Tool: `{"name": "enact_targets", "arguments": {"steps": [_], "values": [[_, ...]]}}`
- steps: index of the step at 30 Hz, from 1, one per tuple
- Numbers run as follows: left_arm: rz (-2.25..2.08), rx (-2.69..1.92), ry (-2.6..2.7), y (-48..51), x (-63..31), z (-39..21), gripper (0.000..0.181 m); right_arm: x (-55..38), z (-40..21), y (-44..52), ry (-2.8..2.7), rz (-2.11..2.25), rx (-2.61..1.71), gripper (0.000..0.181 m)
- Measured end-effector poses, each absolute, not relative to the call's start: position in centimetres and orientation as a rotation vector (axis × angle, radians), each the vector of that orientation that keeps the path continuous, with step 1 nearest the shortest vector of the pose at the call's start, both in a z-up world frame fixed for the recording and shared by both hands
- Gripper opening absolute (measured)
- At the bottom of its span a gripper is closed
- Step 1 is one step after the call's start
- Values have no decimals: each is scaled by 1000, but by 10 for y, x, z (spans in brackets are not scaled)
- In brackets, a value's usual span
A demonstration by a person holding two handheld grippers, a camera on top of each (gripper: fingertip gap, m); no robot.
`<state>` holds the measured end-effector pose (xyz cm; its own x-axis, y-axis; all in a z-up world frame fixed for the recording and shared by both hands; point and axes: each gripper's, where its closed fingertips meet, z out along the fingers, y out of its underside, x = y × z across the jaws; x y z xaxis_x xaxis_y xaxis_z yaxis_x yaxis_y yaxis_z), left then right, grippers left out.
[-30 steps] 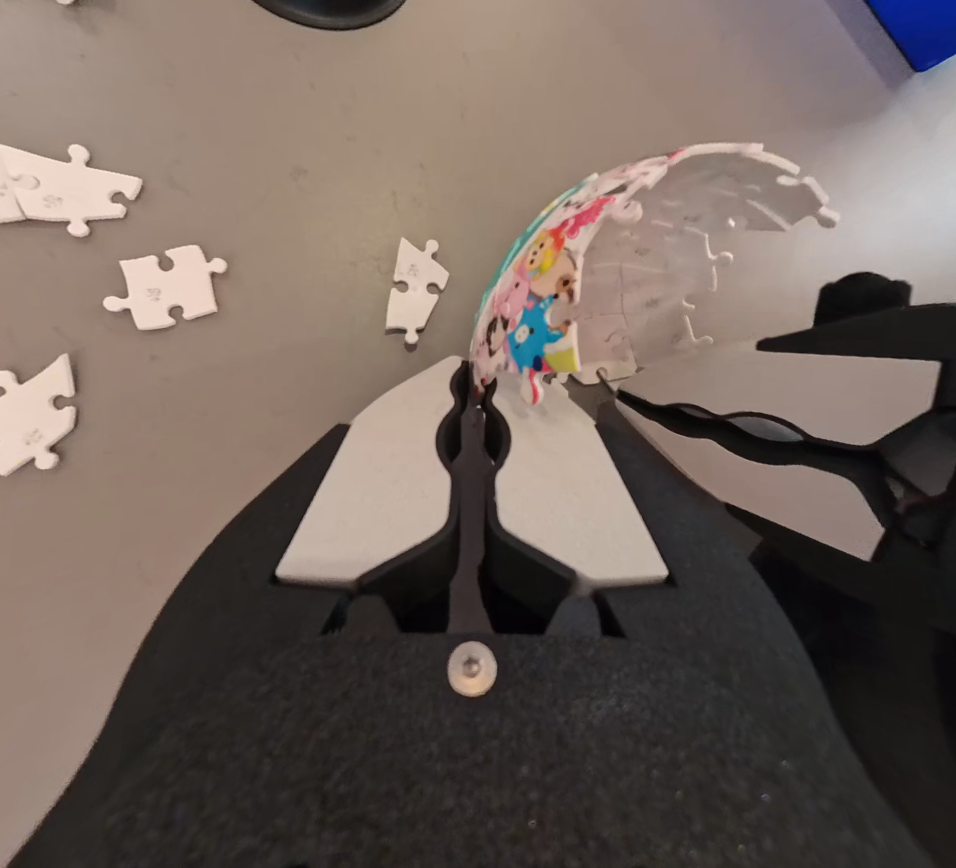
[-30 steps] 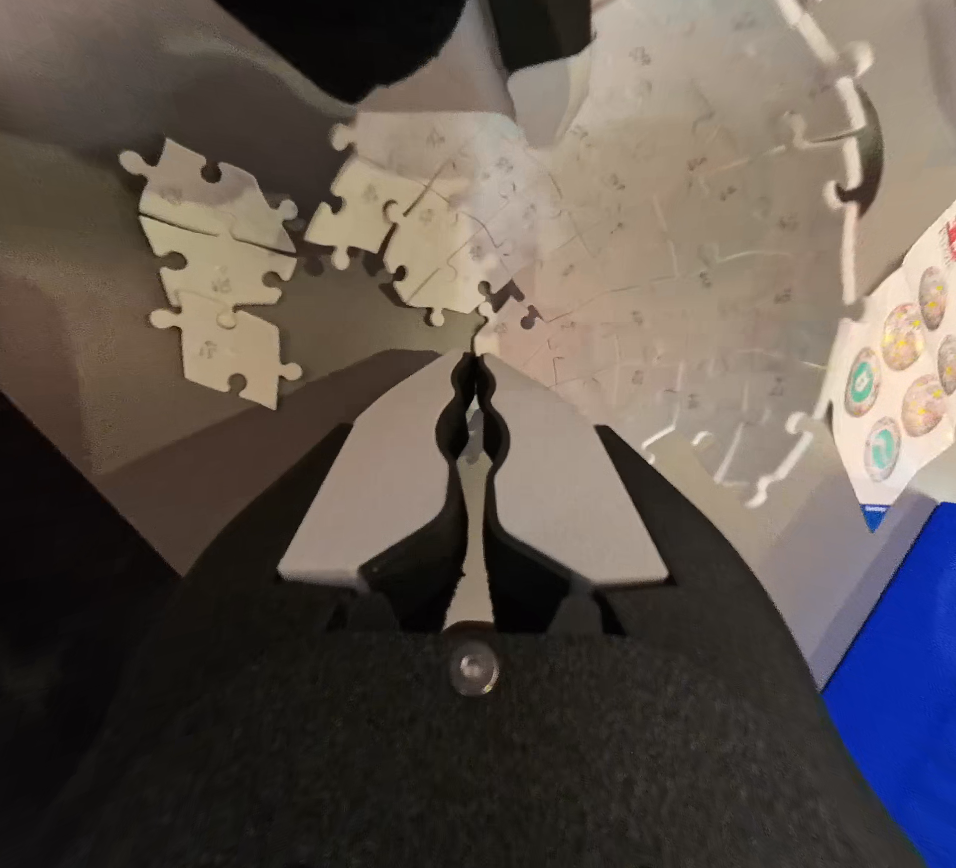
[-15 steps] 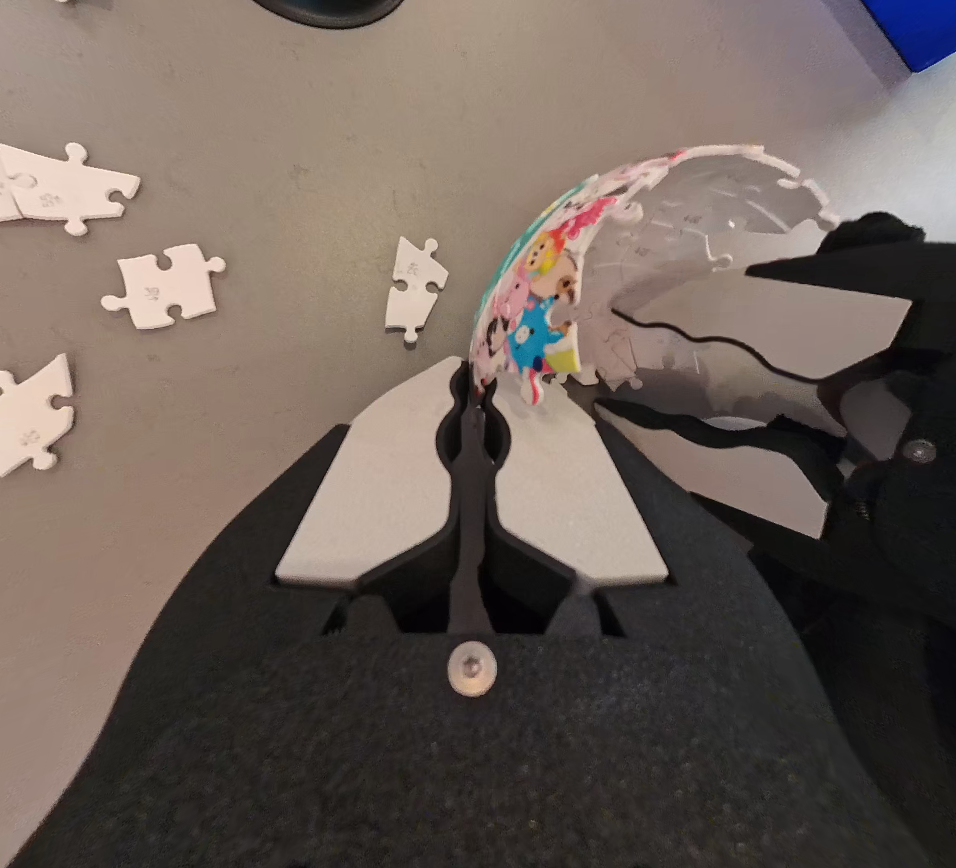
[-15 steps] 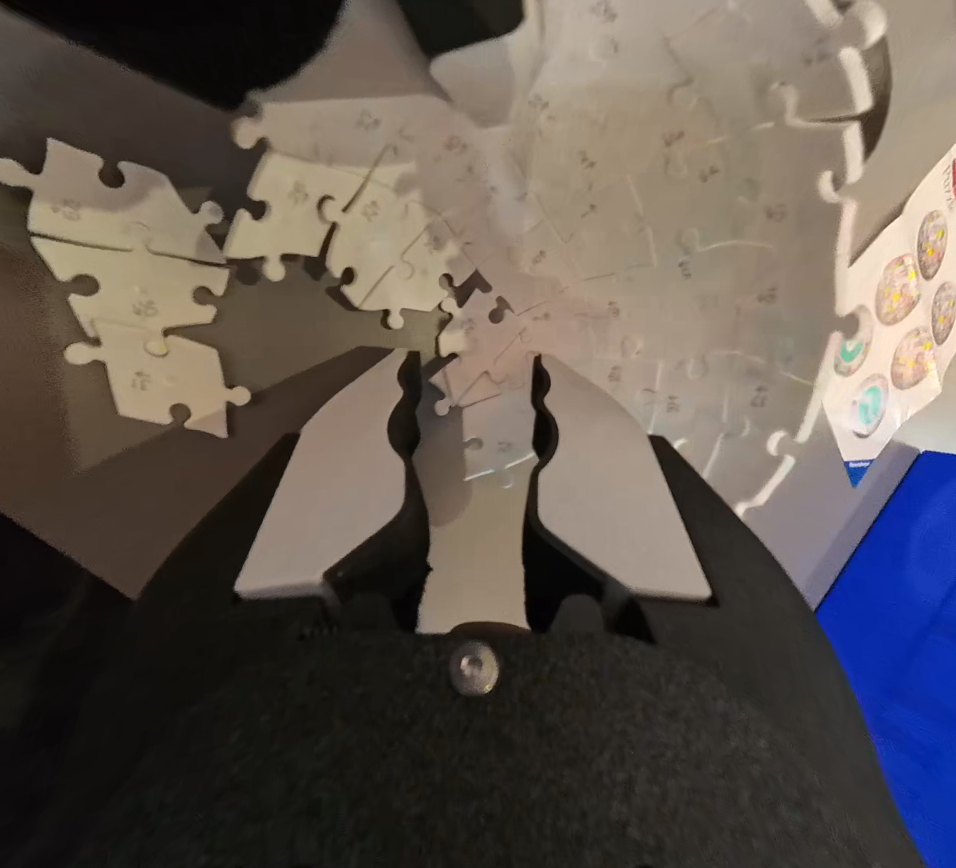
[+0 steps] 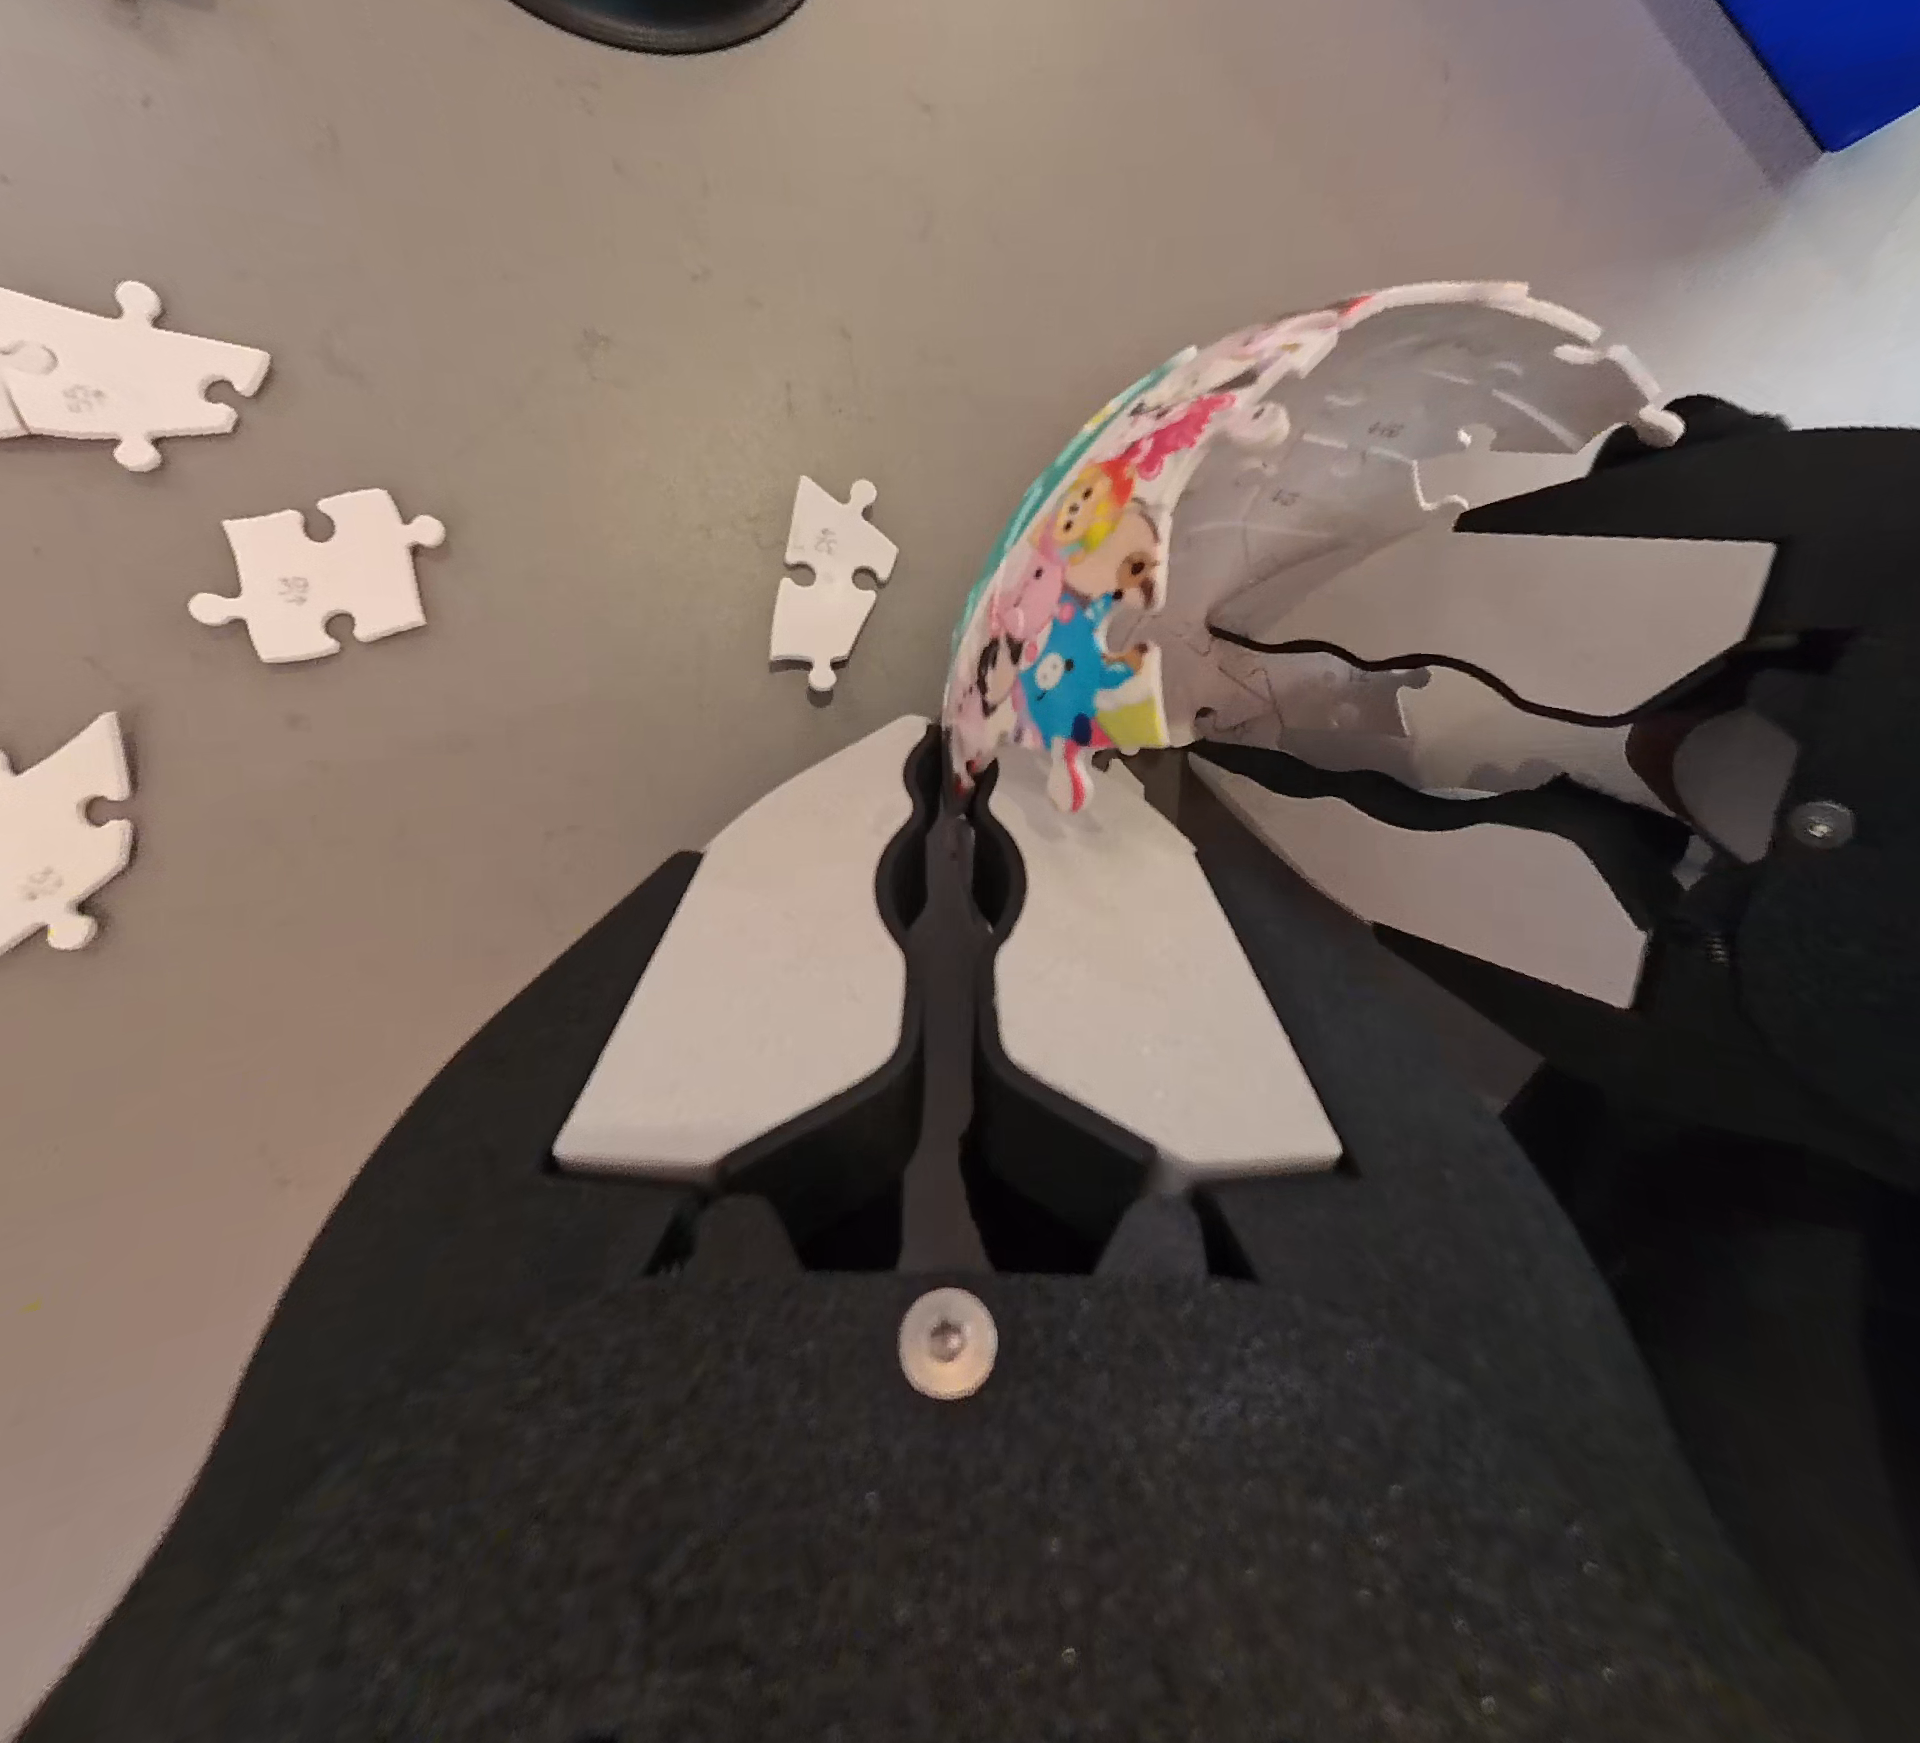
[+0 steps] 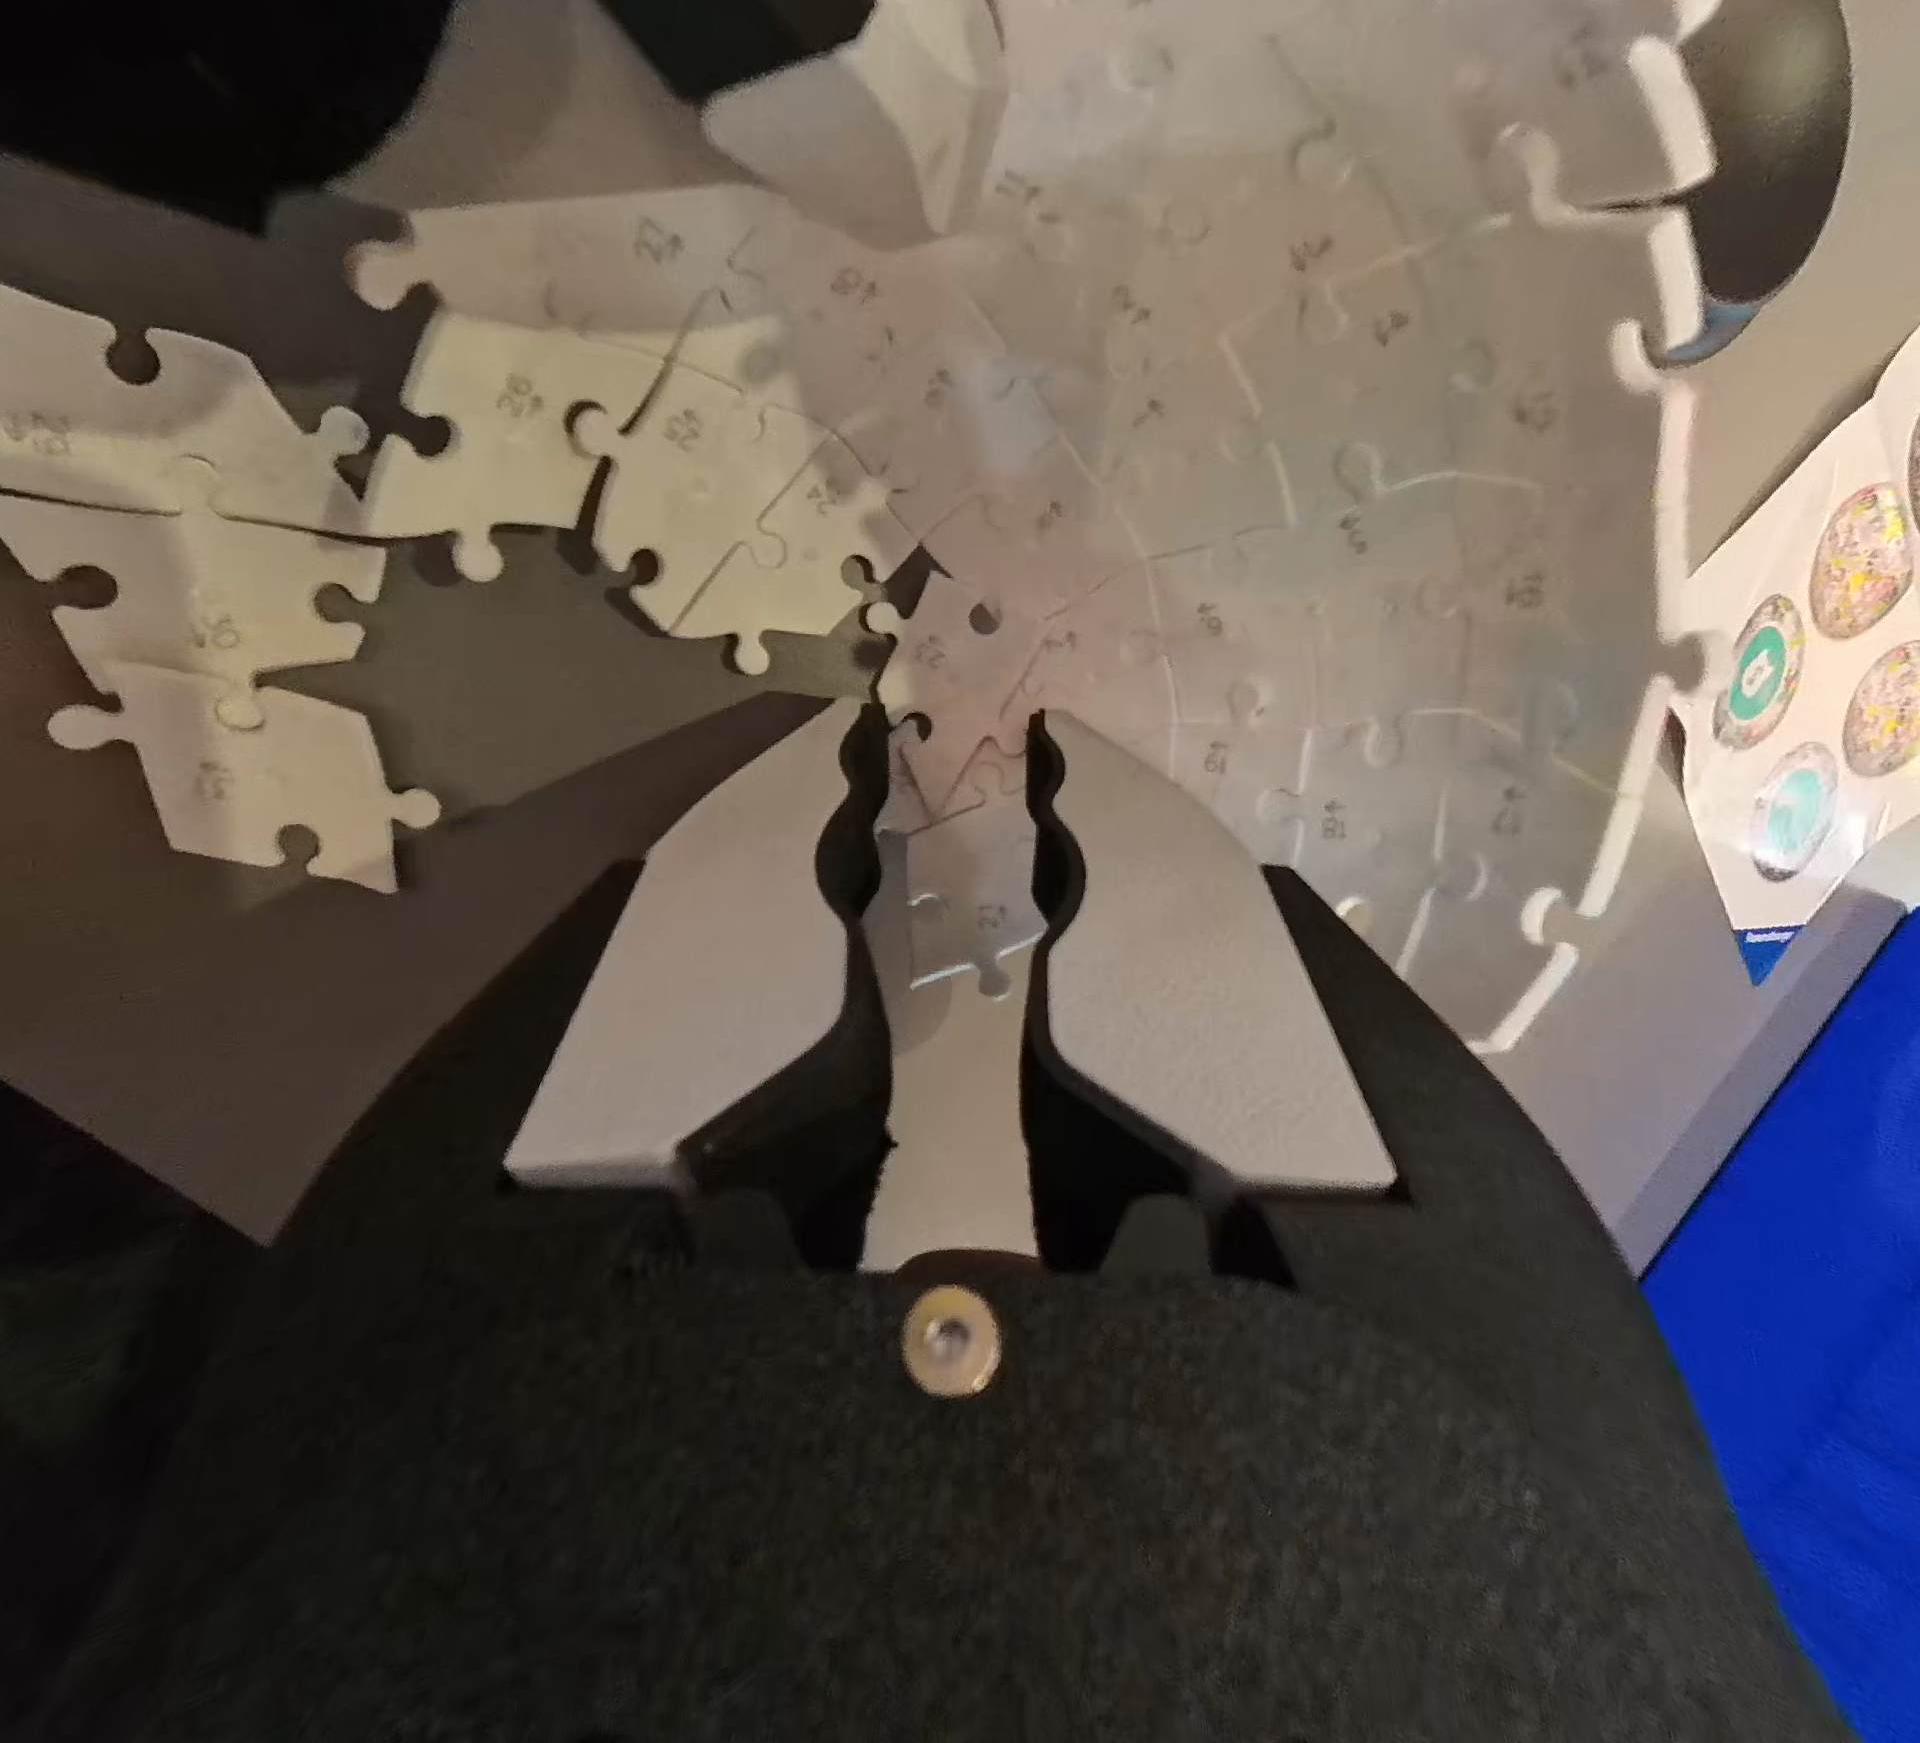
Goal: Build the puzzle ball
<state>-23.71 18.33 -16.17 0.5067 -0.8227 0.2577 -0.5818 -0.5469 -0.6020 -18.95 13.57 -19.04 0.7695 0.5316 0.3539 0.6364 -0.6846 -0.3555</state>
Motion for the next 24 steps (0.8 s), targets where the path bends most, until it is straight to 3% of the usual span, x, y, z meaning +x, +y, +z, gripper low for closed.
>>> {"name": "enact_targets", "arguments": {"steps": [24], "values": [[-733,-2317,1146,182,-237,-161,3,-199,-190,134,-670,-194,-2546,25]]}}
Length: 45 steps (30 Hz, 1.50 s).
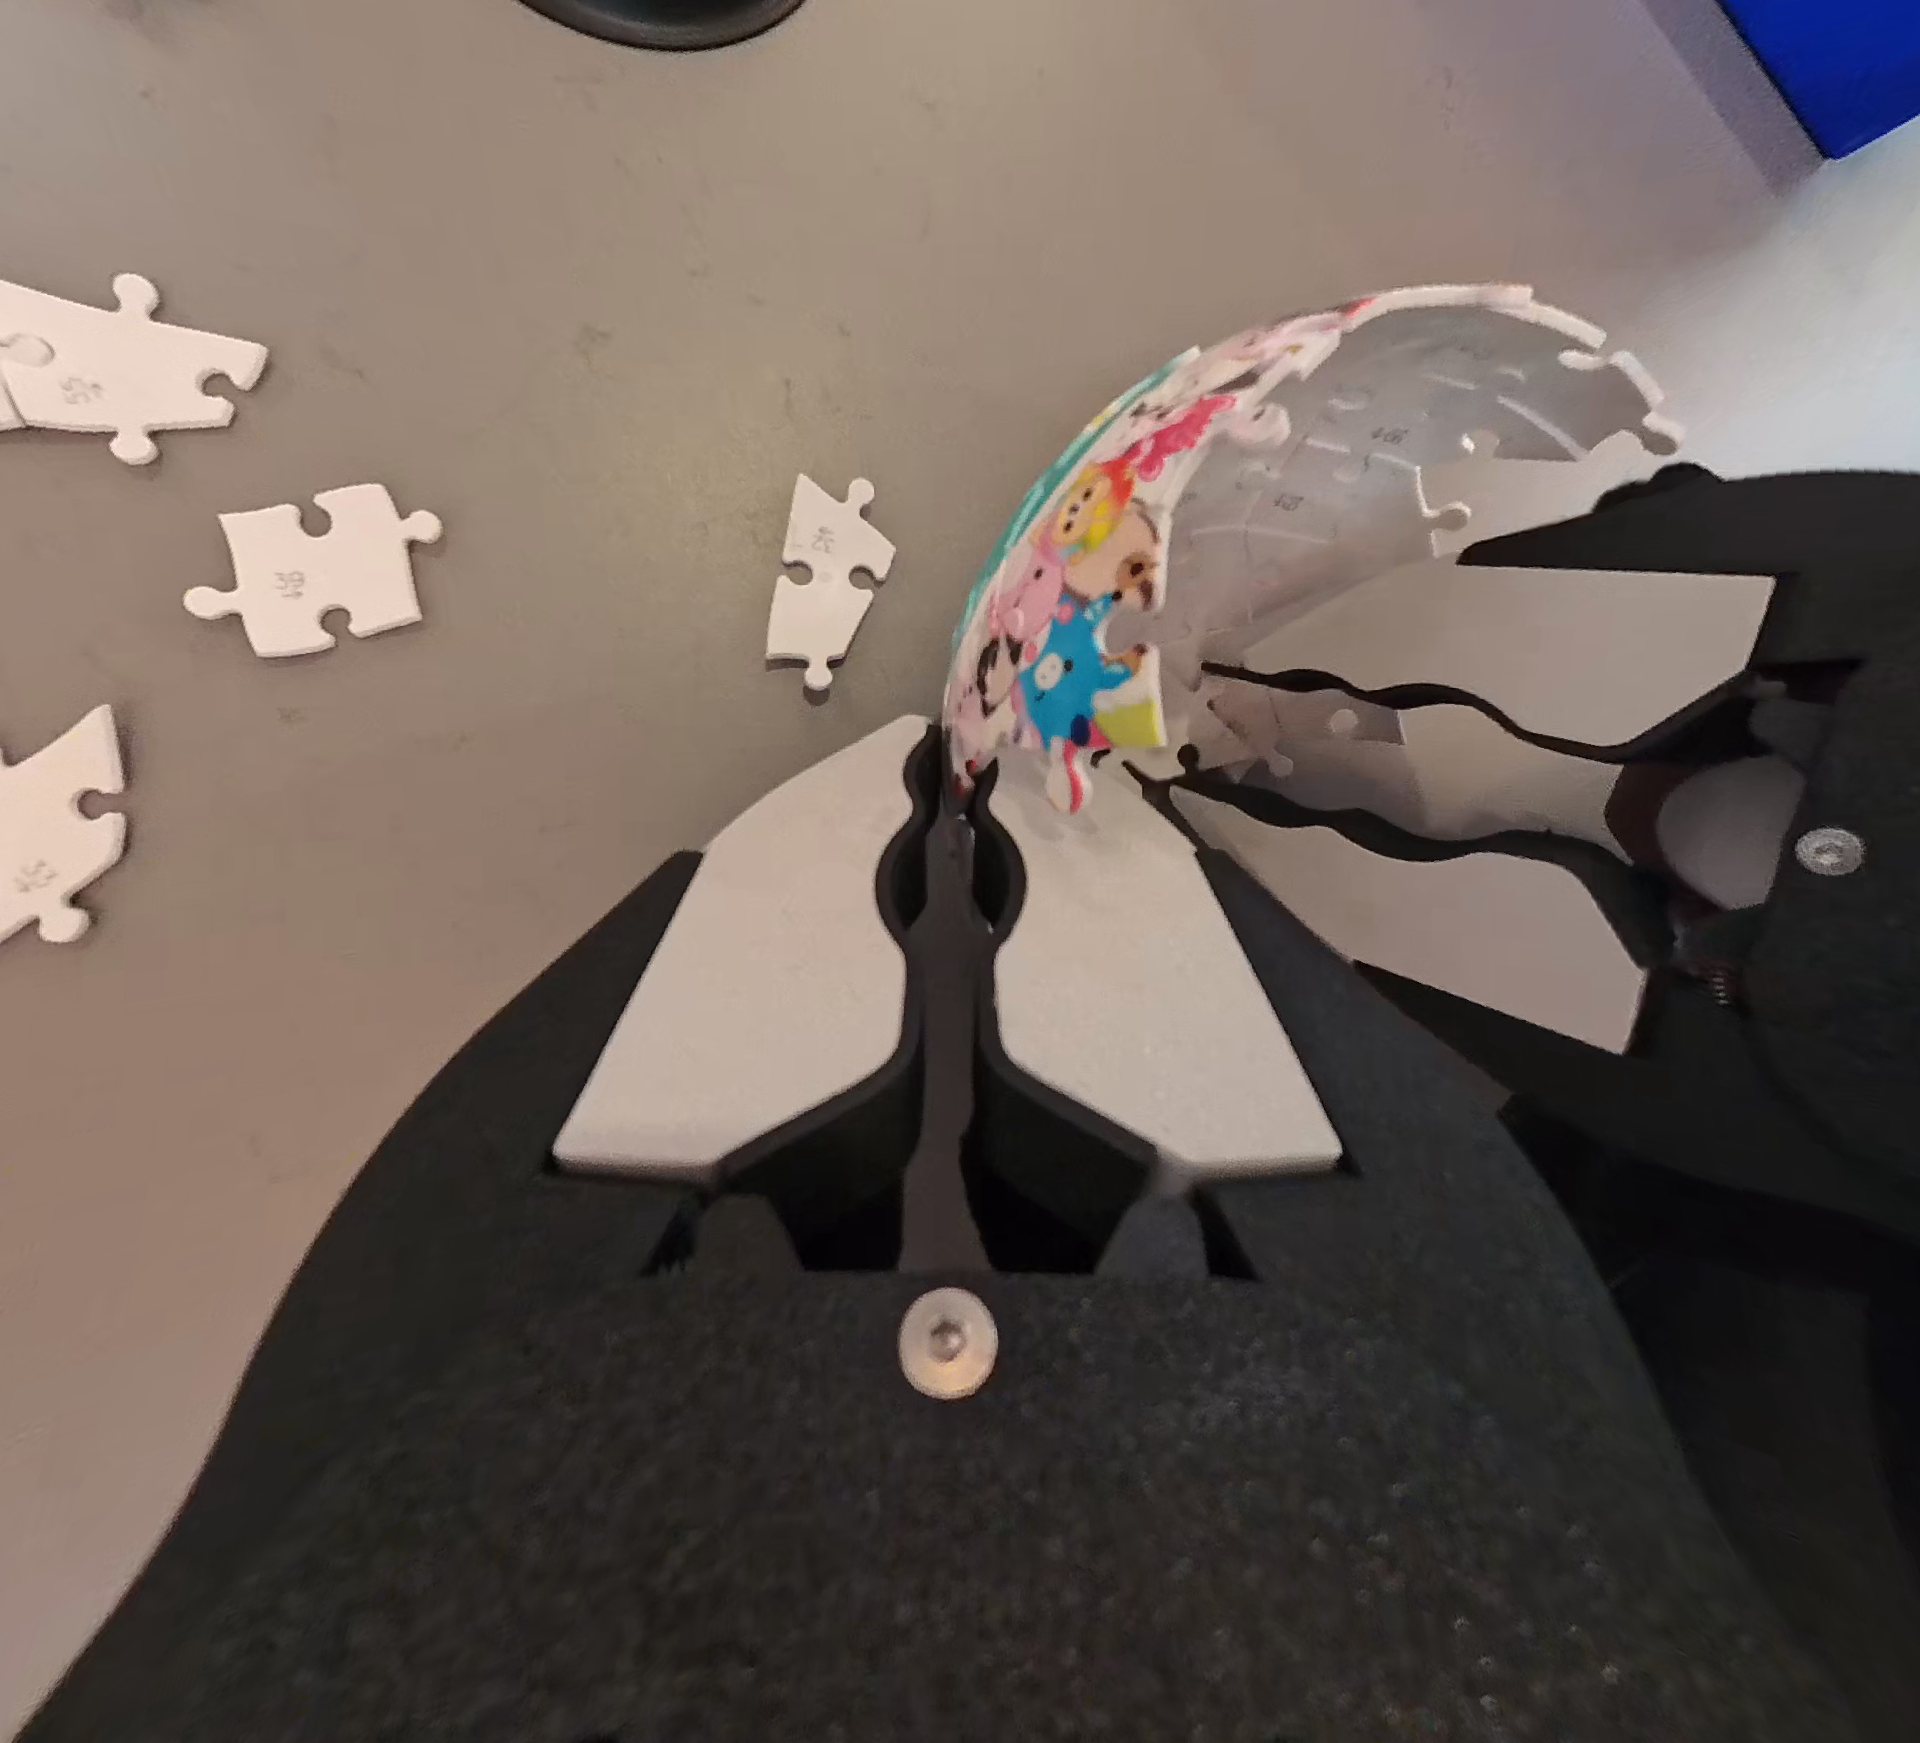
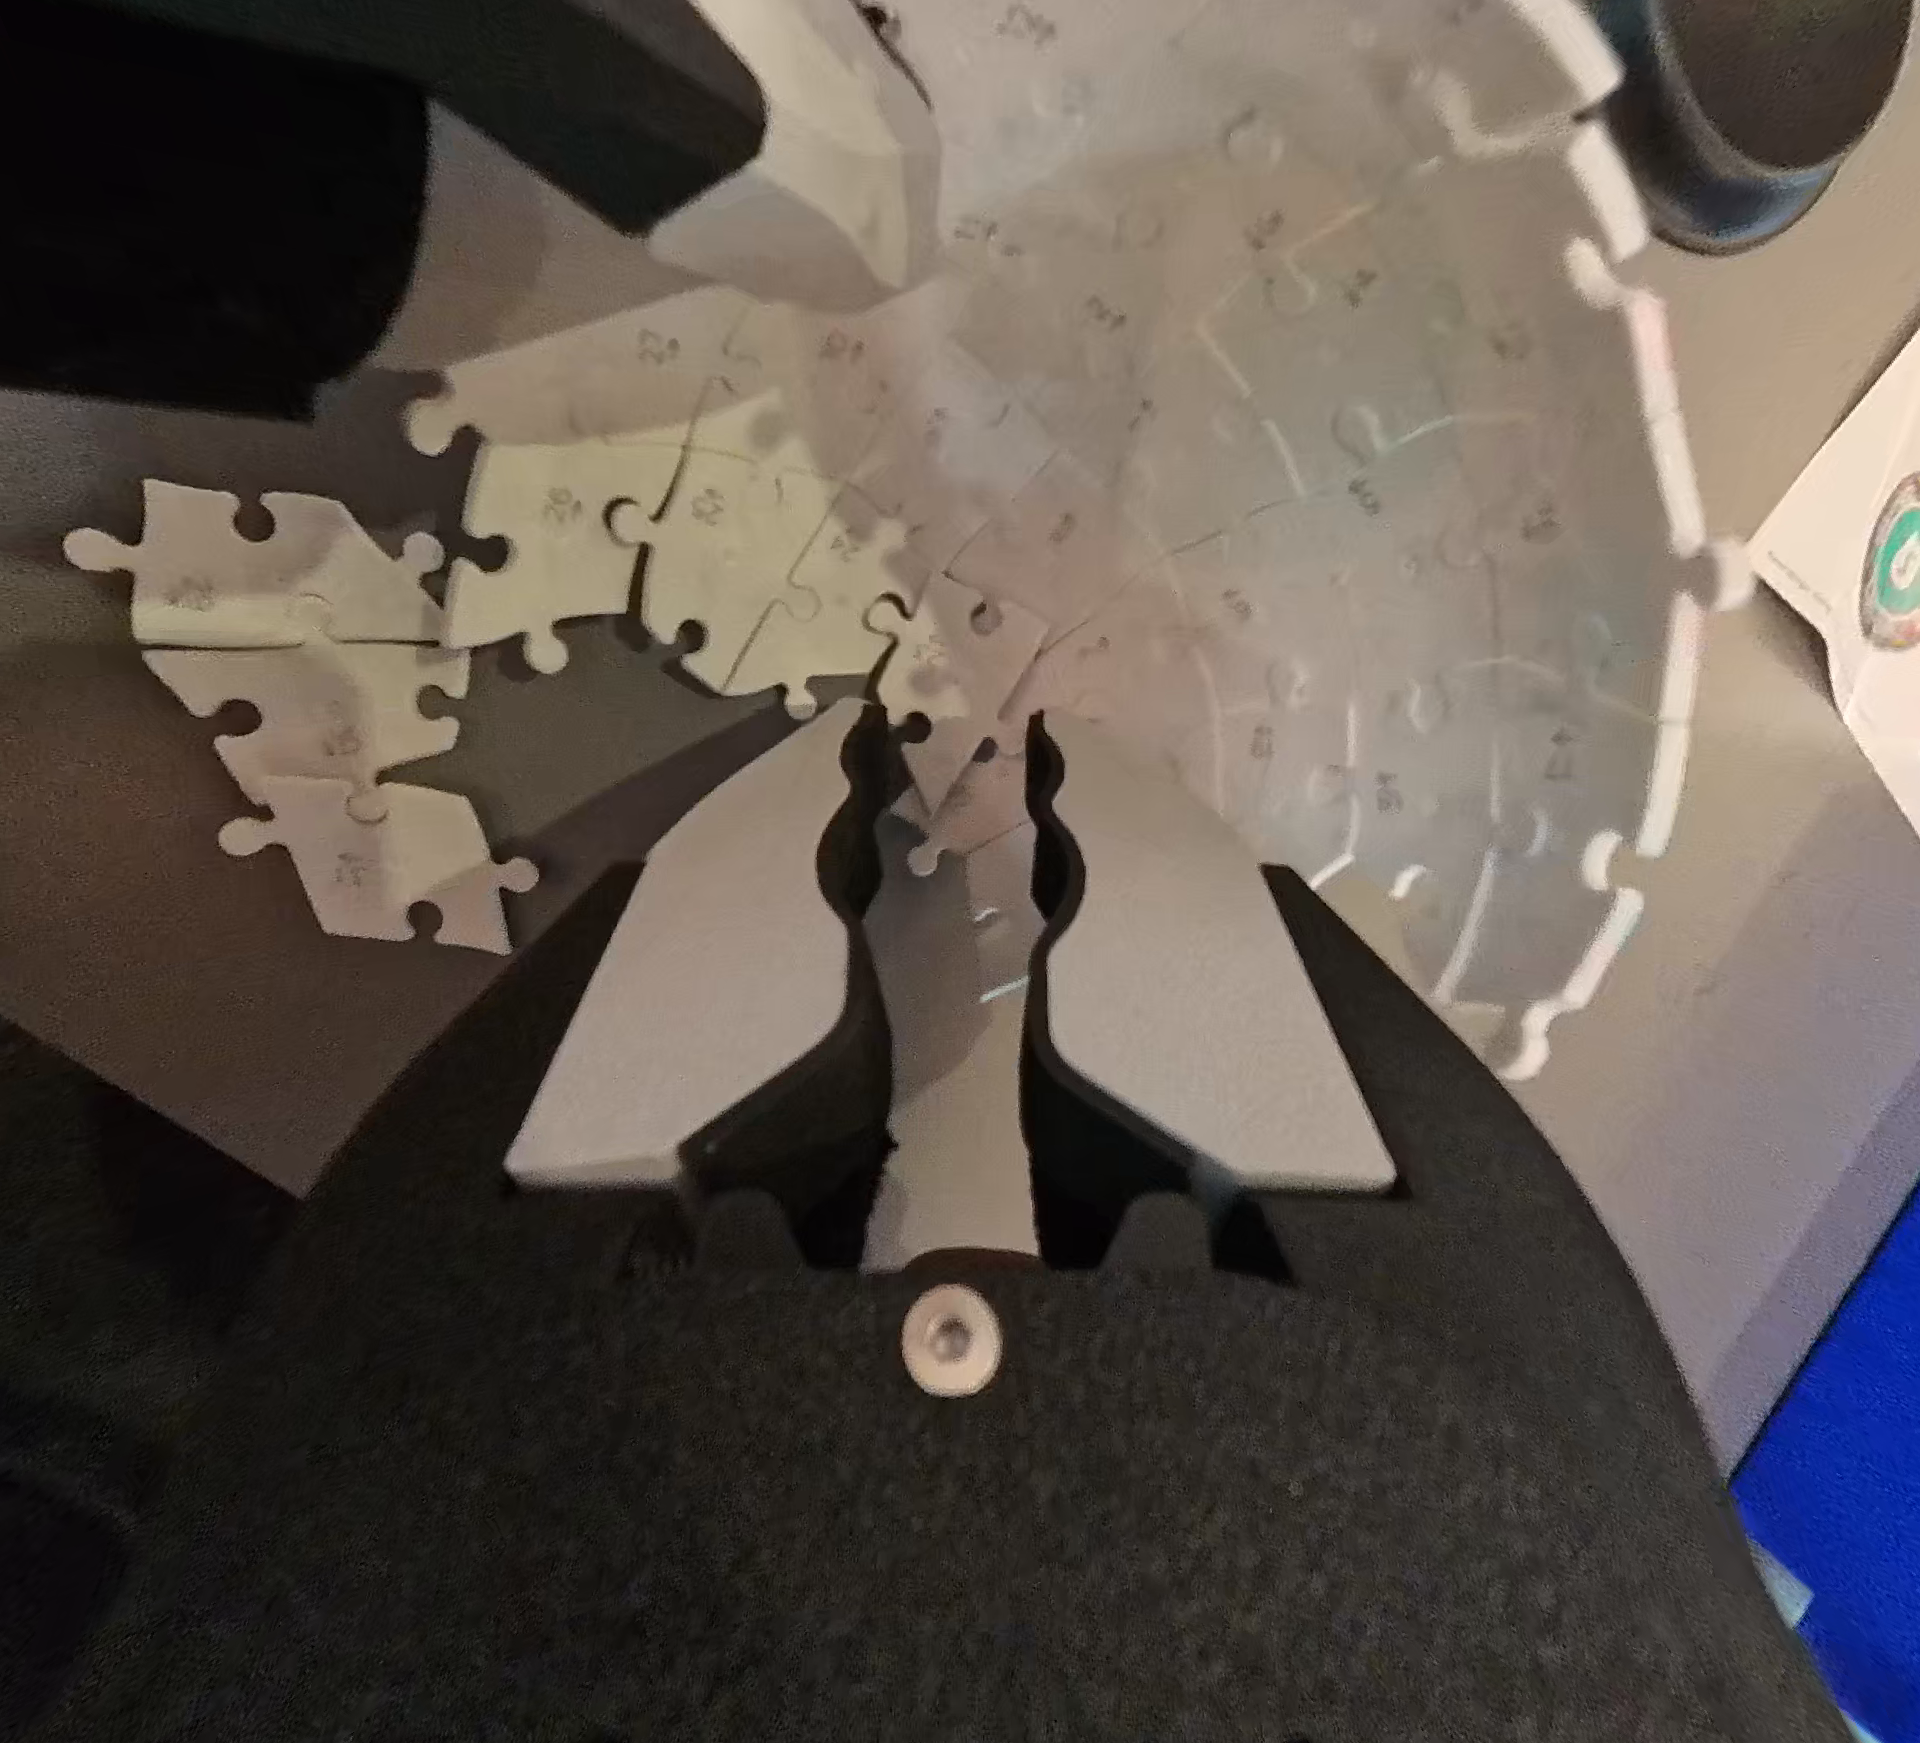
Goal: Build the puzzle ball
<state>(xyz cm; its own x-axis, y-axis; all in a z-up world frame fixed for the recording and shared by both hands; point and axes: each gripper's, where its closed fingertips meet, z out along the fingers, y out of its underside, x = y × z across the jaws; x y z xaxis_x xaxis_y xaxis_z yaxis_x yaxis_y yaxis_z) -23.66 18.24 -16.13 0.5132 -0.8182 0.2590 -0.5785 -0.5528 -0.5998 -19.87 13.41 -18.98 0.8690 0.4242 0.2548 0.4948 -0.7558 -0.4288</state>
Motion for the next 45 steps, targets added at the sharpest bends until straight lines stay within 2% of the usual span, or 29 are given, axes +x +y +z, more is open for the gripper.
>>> {"name": "enact_targets", "arguments": {"steps": [15,16,17,18,33,40,45], "values": [[-727,-2314,1139,183,-236,-161,3,-204,-177,138,-559,-128,-2513,33],[-725,-2313,1139,183,-236,-161,3,-211,-174,139,-590,-97,-2479,23],[-723,-2311,1137,183,-236,-161,3,-215,-173,139,-614,-86,-2456,5],[-721,-2309,1136,183,-236,-161,2,-216,-173,140,-622,-101,-2440,0],[-723,-2302,1128,182,-234,-161,2,-213,-189,149,-500,-24,-2466,0],[-728,-2308,1119,184,-236,-162,3,-207,-176,137,-599,-117,-2445,0],[-725,-2308,1125,183,-236,-161,2,-207,-187,135,-641,-131,-2492,0]]}}
